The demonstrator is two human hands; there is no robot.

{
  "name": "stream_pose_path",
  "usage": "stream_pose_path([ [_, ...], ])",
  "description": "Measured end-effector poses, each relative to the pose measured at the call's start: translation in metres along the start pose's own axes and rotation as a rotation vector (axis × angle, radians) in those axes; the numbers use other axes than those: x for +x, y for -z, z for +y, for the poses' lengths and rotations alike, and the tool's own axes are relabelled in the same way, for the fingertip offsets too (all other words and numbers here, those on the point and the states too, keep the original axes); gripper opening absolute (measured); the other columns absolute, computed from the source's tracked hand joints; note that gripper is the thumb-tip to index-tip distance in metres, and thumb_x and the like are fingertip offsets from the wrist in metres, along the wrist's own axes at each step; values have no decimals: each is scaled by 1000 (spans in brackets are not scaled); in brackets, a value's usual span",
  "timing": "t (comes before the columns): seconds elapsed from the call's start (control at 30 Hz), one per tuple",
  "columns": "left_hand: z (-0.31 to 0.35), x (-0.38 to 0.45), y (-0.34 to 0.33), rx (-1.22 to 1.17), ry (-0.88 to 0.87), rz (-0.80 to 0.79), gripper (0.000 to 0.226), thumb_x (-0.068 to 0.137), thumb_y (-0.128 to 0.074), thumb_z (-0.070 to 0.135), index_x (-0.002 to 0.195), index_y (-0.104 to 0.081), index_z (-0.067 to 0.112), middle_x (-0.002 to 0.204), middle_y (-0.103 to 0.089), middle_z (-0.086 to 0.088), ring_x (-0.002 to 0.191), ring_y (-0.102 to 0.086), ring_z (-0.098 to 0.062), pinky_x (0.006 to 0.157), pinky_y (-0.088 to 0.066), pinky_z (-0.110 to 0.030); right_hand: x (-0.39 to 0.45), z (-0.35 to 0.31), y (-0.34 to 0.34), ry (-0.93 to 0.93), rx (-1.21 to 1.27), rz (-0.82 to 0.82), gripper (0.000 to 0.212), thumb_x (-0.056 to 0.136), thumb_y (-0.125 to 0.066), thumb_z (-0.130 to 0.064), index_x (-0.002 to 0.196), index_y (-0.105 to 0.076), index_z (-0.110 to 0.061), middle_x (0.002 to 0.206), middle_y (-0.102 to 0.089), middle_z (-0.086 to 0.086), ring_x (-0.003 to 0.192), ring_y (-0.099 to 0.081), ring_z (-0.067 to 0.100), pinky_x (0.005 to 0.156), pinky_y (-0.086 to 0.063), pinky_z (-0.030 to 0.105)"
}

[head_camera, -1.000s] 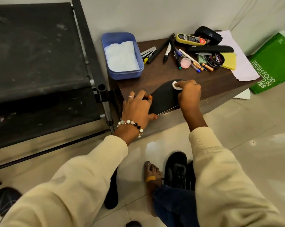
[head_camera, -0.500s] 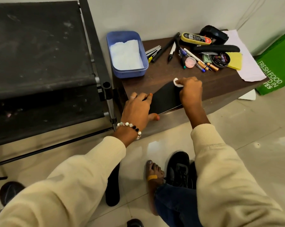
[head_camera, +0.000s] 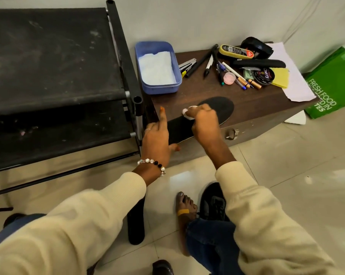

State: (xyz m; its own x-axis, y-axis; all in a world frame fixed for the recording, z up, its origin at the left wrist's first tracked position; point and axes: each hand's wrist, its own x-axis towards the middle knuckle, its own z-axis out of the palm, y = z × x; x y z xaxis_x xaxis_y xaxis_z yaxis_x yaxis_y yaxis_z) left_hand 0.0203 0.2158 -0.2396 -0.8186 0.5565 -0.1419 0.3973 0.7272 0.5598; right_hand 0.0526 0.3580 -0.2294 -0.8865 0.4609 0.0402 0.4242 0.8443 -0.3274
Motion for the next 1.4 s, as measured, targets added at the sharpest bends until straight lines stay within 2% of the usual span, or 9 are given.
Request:
stream_pose_path([
  [0.13, -7, 2, -5, -69, 15, 39, 122, 72, -82, 34, 153, 8, 16, 129, -53, -14, 119, -48, -27, 102, -40, -34, -9, -11, -3, 224, -43, -132, 36, 94, -48, -8, 129, -59, -11, 129, -56, 13, 119, -48, 23, 95, -36, 19],
  [0.23, -11, 4, -5, -66, -3, 15, 126, 71, -83, 33, 152, 13, 17, 136, -50, -12, 125, -45, -26, 106, -35, -35, -12, 13, 6, 63, 182, -55, 33, 88, -47, 1, 114, -67, -4, 119, -59, 17, 92, -51, 3, 69, -33, -4],
  [0.33, -10, 4, -4, -71, -24, 7, 126, 70, -82, 34, 151, 14, 17, 141, -48, -8, 128, -42, -24, 108, -32, -32, -12, 36, 17, -225, 163, 96, 30, 89, -47, -3, 111, -67, -3, 115, -59, 17, 96, -47, 9, 61, -35, -1],
  [0.4, -10, 5, -4, -67, -37, 1, 126, 70, -82, 36, 152, 12, 17, 142, -48, -7, 128, -42, -24, 108, -32, -32, -14, 46, 22, -334, 109, 89, 30, 92, -49, -3, 118, -64, -4, 119, -58, 17, 101, -54, 19, 77, -41, 6],
  [0.5, -10, 8, -3, -41, -61, -31, 121, 69, -81, 40, 154, 2, 18, 143, -45, -9, 128, -40, -27, 107, -34, -36, -20, 49, 24, -392, 10, 104, 36, 90, -59, -3, 125, -61, -10, 124, -58, 15, 110, -57, 30, 98, -44, 29],
  [0.63, -10, 8, -1, -29, -101, -99, 109, 70, -83, 31, 153, -14, 13, 152, -25, -8, 133, -36, -29, 110, -35, -37, -29, 31, 19, -357, 3, 65, 36, 90, -59, -4, 125, -62, -13, 123, -58, 15, 109, -55, 31, 99, -43, 35],
  [1.07, -21, -6, 2, -133, -48, -31, 108, 83, -73, 25, 152, 10, 20, 141, -49, -15, 118, -57, -30, 103, -41, -36, -67, -49, -18, -10, 107, -7, 30, 88, -50, 0, 111, -69, -7, 102, -59, 19, 96, -54, 33, 79, -41, 29],
  [1.23, -23, -8, 4, -250, -61, 3, 121, 76, -80, 29, 151, 15, 24, 144, -48, -10, 119, -58, -28, 103, -43, -38, -59, -36, -5, 46, 35, -71, 29, 93, -54, -15, 119, -66, -15, 114, -63, 13, 104, -56, 27, 94, -44, 30],
  [1.4, -24, -7, 1, -242, -40, 61, 120, 76, -79, 27, 151, 14, 23, 137, -55, -9, 108, -64, -26, 96, -48, -36, -49, -41, -16, 22, 87, -1, 26, 93, -51, -9, 115, -64, -3, 114, -58, 11, 100, -50, 14, 84, -32, 8],
])
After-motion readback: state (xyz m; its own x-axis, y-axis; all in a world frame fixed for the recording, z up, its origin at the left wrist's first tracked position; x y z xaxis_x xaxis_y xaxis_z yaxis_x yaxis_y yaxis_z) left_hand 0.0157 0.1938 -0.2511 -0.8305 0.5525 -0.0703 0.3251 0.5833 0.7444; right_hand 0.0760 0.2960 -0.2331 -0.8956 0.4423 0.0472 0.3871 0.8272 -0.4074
